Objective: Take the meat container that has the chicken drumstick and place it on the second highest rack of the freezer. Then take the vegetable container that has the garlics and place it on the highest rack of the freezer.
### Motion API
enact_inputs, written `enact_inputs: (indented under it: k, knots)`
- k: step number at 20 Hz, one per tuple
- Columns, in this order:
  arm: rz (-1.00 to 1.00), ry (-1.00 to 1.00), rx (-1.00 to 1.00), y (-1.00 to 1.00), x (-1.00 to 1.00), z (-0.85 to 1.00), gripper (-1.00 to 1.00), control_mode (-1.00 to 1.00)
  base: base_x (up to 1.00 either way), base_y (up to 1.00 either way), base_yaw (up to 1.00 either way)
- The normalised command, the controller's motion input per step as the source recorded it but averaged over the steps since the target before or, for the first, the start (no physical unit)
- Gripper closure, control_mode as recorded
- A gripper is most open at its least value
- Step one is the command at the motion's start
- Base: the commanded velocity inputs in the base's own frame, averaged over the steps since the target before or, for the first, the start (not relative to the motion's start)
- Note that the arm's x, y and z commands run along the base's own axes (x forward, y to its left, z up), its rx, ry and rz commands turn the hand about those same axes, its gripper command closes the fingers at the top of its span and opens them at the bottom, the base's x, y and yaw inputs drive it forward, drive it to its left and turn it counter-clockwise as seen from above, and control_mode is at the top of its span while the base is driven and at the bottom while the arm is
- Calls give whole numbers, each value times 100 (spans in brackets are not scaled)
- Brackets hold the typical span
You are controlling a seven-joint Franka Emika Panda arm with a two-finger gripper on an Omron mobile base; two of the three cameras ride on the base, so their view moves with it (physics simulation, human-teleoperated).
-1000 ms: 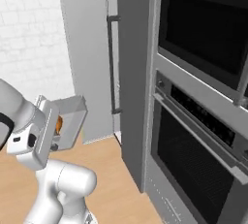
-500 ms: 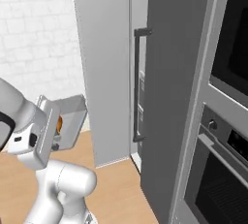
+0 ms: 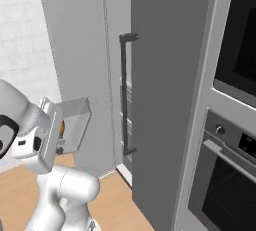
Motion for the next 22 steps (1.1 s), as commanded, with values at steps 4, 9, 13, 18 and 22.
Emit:
enact_inputs:
  k: [4, 9, 13, 18, 22]
  knots:
    - [0, 0, 0, 0, 0, 0, 100, 100, 57, 49, -51]
    - [0, 0, 0, 0, 0, 0, 100, 100, 56, 67, -36]
    - [0, 0, 0, 0, 0, 0, 100, 100, 42, 39, -34]
    - [0, 0, 0, 0, 0, 0, 100, 100, 5, -12, -28]
    - [0, 0, 0, 0, 0, 0, 100, 100, 39, 0, -25]
